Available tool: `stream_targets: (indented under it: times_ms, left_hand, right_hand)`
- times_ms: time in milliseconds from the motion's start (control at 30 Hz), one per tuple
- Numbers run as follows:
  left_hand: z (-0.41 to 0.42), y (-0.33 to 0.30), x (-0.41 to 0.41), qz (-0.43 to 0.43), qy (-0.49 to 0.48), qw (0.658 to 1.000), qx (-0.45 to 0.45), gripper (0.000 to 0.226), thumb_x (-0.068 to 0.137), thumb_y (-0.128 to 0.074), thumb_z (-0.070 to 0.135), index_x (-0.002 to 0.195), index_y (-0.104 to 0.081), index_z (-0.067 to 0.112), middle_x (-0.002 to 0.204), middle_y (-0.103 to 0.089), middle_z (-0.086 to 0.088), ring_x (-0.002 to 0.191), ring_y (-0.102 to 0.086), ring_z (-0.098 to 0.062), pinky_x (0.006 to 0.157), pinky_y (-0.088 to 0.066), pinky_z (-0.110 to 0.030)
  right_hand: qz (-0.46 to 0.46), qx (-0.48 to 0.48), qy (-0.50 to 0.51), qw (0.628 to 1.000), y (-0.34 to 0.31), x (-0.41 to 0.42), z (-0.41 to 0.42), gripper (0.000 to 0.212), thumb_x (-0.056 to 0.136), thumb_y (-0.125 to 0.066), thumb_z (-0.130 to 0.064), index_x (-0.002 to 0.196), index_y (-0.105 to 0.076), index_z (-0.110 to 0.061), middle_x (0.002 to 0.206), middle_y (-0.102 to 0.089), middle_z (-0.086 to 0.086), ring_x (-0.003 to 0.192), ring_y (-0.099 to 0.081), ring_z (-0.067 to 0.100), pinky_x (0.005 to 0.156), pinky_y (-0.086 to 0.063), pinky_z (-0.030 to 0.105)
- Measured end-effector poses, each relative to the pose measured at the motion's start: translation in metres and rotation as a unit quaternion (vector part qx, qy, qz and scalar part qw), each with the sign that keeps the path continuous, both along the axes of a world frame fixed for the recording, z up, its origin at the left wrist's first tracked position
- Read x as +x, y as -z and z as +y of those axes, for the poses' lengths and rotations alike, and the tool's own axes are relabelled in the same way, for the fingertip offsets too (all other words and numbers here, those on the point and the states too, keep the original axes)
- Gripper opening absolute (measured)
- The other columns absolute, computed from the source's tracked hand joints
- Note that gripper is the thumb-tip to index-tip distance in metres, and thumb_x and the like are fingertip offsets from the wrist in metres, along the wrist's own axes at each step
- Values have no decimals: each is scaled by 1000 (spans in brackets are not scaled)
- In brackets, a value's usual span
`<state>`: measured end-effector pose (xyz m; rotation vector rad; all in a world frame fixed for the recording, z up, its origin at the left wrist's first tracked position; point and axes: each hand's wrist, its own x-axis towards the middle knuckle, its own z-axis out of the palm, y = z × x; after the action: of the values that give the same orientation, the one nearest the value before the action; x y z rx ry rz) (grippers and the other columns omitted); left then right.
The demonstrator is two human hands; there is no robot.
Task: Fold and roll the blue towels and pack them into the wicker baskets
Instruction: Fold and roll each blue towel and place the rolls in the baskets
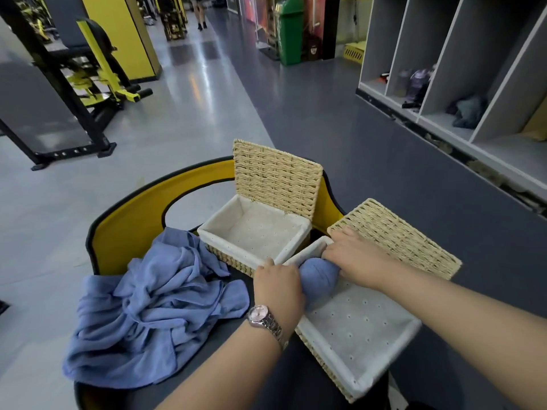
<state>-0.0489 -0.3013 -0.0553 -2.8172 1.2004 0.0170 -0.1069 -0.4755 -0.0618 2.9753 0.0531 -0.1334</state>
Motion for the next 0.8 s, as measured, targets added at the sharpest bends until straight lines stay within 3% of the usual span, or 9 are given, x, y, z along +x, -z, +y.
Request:
stream_targets:
  times_ms: [100, 200, 333, 433, 500, 633, 733, 800]
  left_hand:
    - [-8, 1, 10, 50, -24, 997, 53, 21, 84, -59, 23, 104, -64, 17, 105, -67, -6, 103, -60, -26, 73, -44, -31]
    - [-8, -2, 12, 72, -31, 995, 67, 25, 80, -64, 27, 103, -64, 17, 104, -67, -5, 98, -64, -26, 69, -42, -30]
    - [-7, 4, 17, 77, -35, 995, 61, 23, 80, -61, 27, 101, -63, 18, 103, -67, -4, 97, -64, -25, 66, -41, -29]
    - [-4, 1, 15, 86, -21, 995, 47, 19, 83, -58, 28, 99, -64, 19, 100, -67, -4, 94, -64, -25, 66, -40, -29]
    - [10, -4, 13, 93, 8, 995, -17, 18, 85, -53, 34, 91, -64, 21, 91, -68, -4, 87, -64, -27, 62, -39, -28]
    - [67, -16, 19, 111, -10, 980, -165, 19, 86, -48, 35, 95, -63, 26, 89, -70, 2, 86, -64, -20, 61, -42, -27]
    - [128, -18, 33, 92, -55, 979, -174, 18, 86, -50, 30, 94, -64, 23, 90, -70, 4, 86, -64, -18, 63, -46, -29]
    - [172, -14, 43, 83, -91, 977, -172, 17, 85, -51, 35, 91, -62, 23, 90, -70, 3, 87, -64, -18, 64, -48, -31]
  right_hand:
    - [-5, -52, 0, 999, 2, 9, 6, 18, 54, -73, -11, 64, -66, -23, 66, -60, -5, 81, -53, 20, 70, -34, 30]
    - [13, -37, 10, 999, 3, 12, 6, 18, 74, -60, -10, 87, -68, -21, 89, -61, 2, 97, -48, 23, 81, -35, 33]
    - [25, -78, 18, 996, 9, 11, 5, 20, 65, -65, -7, 78, -69, -21, 77, -65, -1, 93, -53, 26, 75, -35, 35]
    - [38, -76, 22, 996, 5, 12, 12, 26, 79, -53, -5, 97, -66, -17, 100, -65, 3, 110, -46, 28, 91, -32, 36]
    - [42, -70, 40, 996, -5, 9, 20, 31, 83, -48, -6, 106, -63, -19, 110, -62, 1, 115, -44, 27, 98, -29, 36]
    - [-36, 0, 94, 995, -34, 4, 60, 23, 89, -43, -15, 101, -61, -22, 105, -63, -1, 103, -51, 24, 89, -36, 36]
    - [-44, 94, 91, 990, -51, 16, 115, 22, 95, -40, -22, 93, -62, -21, 96, -64, 4, 96, -53, 29, 80, -37, 36]
    - [-35, 140, 39, 989, -45, 36, 148, 19, 94, -42, -20, 87, -60, -22, 92, -66, 5, 93, -57, 31, 82, -37, 36]
